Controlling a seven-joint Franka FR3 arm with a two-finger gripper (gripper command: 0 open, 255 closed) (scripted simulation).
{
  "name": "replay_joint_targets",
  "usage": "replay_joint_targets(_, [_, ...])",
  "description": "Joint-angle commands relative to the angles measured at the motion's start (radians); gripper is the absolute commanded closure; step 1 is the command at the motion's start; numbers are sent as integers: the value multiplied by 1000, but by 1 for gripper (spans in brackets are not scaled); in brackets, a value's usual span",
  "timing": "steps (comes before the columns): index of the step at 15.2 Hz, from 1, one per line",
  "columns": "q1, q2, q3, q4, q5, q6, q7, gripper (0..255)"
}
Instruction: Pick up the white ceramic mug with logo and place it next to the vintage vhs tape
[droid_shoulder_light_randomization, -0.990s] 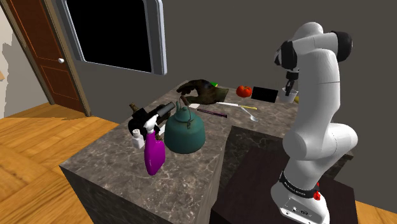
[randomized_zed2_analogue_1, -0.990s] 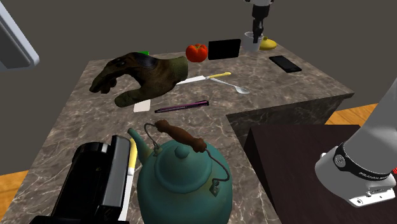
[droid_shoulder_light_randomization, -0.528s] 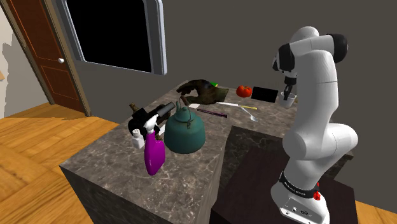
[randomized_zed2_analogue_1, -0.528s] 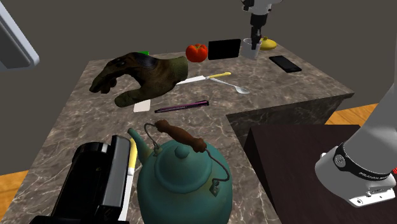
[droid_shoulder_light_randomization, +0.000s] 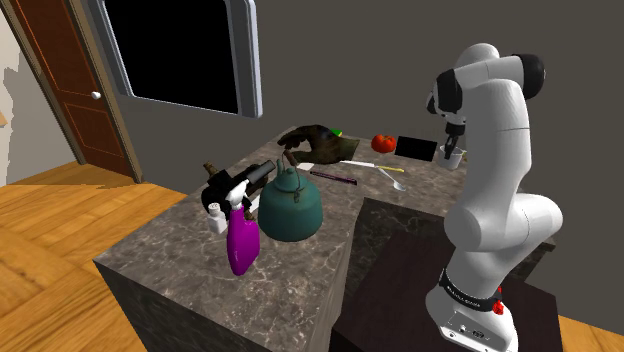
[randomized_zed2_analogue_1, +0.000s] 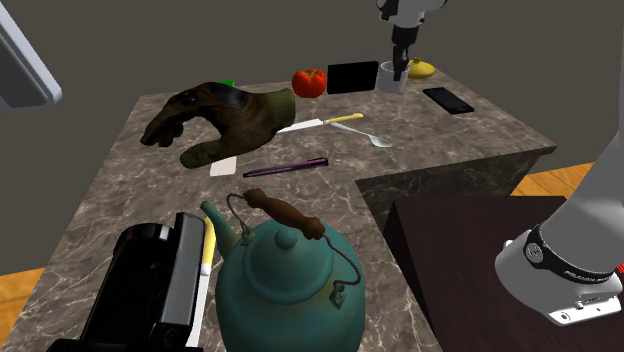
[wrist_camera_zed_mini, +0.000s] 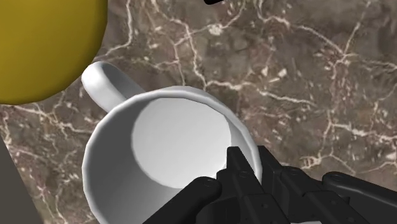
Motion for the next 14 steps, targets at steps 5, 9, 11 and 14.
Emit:
replay_joint_targets(5, [-8,13,1,8,1,-9,-2,0])
replay_joint_targets(9, [8,-24,-16,22,-24,-54,14,0])
replay_joint_targets(11, [18,-49,-27,49,-43,-102,26,0])
replay_joint_targets(14, [17,-49,-27,49,-43,-102,26,0])
